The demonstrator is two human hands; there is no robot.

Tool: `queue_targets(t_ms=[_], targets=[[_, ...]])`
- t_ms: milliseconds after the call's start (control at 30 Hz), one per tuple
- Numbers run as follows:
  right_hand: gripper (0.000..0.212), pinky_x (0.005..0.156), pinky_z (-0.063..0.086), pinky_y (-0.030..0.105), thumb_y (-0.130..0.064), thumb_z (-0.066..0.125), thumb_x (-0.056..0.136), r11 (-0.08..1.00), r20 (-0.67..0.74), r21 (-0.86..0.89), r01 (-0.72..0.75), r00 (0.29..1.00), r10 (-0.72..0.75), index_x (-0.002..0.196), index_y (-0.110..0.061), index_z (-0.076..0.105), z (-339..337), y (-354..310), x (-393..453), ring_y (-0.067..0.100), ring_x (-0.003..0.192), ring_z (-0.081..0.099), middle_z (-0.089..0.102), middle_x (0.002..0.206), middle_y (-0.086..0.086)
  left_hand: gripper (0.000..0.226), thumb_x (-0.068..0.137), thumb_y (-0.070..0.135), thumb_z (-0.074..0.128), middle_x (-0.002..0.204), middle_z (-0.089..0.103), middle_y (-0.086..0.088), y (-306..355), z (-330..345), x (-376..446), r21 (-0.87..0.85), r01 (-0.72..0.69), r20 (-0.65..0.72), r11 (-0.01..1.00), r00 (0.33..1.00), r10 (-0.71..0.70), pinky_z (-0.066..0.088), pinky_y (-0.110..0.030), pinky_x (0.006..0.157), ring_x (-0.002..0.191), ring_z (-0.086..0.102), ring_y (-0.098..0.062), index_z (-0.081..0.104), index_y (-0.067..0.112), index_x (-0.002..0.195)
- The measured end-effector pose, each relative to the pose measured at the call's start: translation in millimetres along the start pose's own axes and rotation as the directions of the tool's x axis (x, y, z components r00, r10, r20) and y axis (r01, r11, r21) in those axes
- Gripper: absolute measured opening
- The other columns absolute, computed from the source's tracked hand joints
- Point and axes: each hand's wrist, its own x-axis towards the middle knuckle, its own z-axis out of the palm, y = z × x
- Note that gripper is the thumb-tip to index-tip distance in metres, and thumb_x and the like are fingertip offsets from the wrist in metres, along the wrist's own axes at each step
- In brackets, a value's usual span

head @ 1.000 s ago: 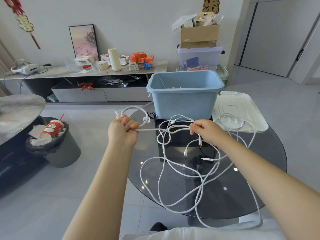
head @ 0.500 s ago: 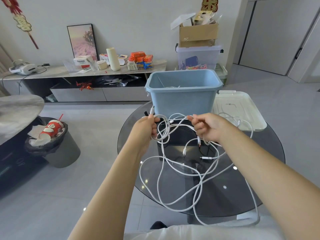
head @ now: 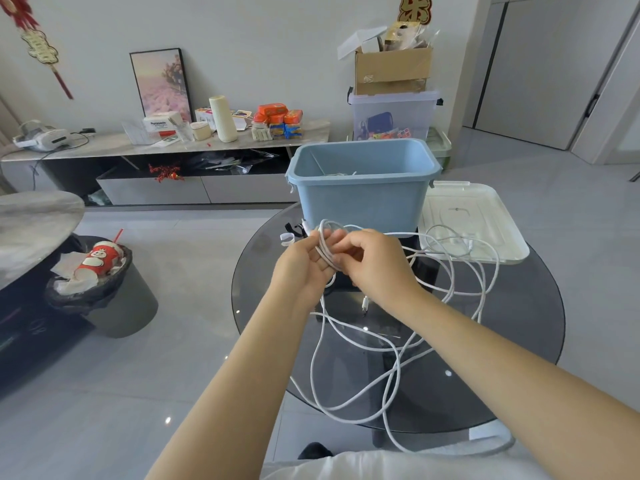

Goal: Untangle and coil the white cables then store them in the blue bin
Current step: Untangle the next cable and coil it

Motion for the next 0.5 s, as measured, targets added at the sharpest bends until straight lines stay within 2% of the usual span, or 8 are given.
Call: queue_targets(t_ms=[67, 133, 167, 200, 267, 333, 400, 500], targets=[[0.007, 0.07, 0.047, 0.023, -0.009, 0.071, 0.079, 0.999, 0.053, -0.033, 0.01, 0.999, -0.008, 0.082, -0.015, 0.071, 1, 1, -2, 0.011, 0.063, 0.057, 0.068, 0.077, 0.0, 0.025, 0.1, 0.009, 0.038, 0.065, 0.069, -0.005, 2, -2, 1, -0.105, 0.016, 0.002, 0.994, 1.0, -0.016, 0.054, -0.03, 0.067, 0.061, 0.068, -0.017, 0.056, 0.004, 0.084], [0.013, 0.066, 0.052, 0.031, -0.018, 0.071, 0.081, 0.999, 0.137, -0.017, -0.045, 0.989, 0.047, 0.074, -0.021, 0.06, 1, 1, -3, 0.013, 0.054, 0.06, 0.064, 0.064, -0.006, 0.029, 0.099, 0.007, 0.034, 0.06, 0.061, -0.005, 3, -5, 5, -0.22, 0.004, -0.037, 0.976, 0.999, -0.012, 0.05, -0.036, 0.082, 0.064, 0.062, -0.018, 0.052, 0.004, 0.076], [0.019, 0.061, 0.053, 0.031, -0.025, 0.07, 0.083, 0.996, 0.189, -0.006, -0.089, 0.978, 0.089, 0.072, -0.02, 0.055, 0, 2, -4, 0.013, 0.049, 0.06, 0.062, 0.058, -0.007, 0.031, 0.098, 0.006, 0.032, 0.057, 0.054, -0.003, 5, -6, 7, -0.264, -0.016, -0.058, 0.964, 0.998, 0.001, 0.05, -0.034, 0.079, 0.059, 0.055, -0.016, 0.049, 0.007, 0.073], [0.024, 0.058, 0.051, 0.031, -0.033, 0.066, 0.086, 0.992, 0.25, -0.027, -0.125, 0.96, 0.128, 0.071, -0.019, 0.054, -2, 3, -4, 0.013, 0.045, 0.059, 0.061, 0.053, -0.006, 0.031, 0.098, 0.004, 0.029, 0.053, 0.045, 0.001, 8, -9, 9, -0.297, -0.042, -0.073, 0.954, 0.997, 0.021, 0.047, -0.029, 0.068, 0.05, 0.046, -0.013, 0.045, 0.009, 0.071], [0.037, 0.056, 0.047, 0.027, -0.047, 0.054, 0.09, 0.978, 0.394, -0.15, -0.145, 0.899, 0.194, 0.067, -0.018, 0.059, -12, 12, 0, 0.011, 0.042, 0.055, 0.057, 0.046, -0.005, 0.033, 0.098, 0.004, 0.025, 0.045, 0.032, 0.006, 14, -14, 14, -0.338, -0.084, -0.078, 0.937, 0.995, 0.061, 0.036, -0.02, 0.049, 0.035, 0.029, -0.008, 0.041, 0.012, 0.071], [0.052, 0.06, 0.042, 0.027, -0.061, 0.045, 0.088, 0.953, 0.504, -0.265, -0.146, 0.822, 0.266, 0.061, -0.022, 0.065, -24, 28, 6, 0.013, 0.047, 0.05, 0.051, 0.049, -0.003, 0.033, 0.099, 0.006, 0.024, 0.042, 0.028, 0.009, 21, -21, 16, -0.343, -0.114, -0.08, 0.933, 0.993, 0.092, 0.027, -0.016, 0.039, 0.03, 0.022, -0.005, 0.041, 0.012, 0.072], [0.058, 0.065, 0.042, 0.03, -0.069, 0.041, 0.085, 0.926, 0.53, -0.342, -0.161, 0.781, 0.331, 0.057, -0.024, 0.065, -36, 45, 13, 0.018, 0.057, 0.049, 0.048, 0.058, 0.004, 0.033, 0.099, 0.005, 0.024, 0.041, 0.027, 0.009, 29, -28, 17, -0.328, -0.14, -0.088, 0.934, 0.989, 0.117, 0.021, -0.016, 0.036, 0.03, 0.02, -0.005, 0.041, 0.011, 0.071], [0.055, 0.074, 0.039, 0.026, -0.062, 0.043, 0.089, 0.901, 0.504, -0.37, -0.229, 0.764, 0.402, 0.057, -0.02, 0.059, -55, 63, 15, 0.01, 0.069, 0.053, 0.057, 0.067, -0.004, 0.032, 0.098, 0.006, 0.027, 0.044, 0.026, 0.009, 40, -39, 15, -0.305, -0.159, -0.098, 0.939, 0.986, 0.135, 0.02, -0.016, 0.035, 0.031, 0.019, -0.005, 0.043, 0.011, 0.071]])
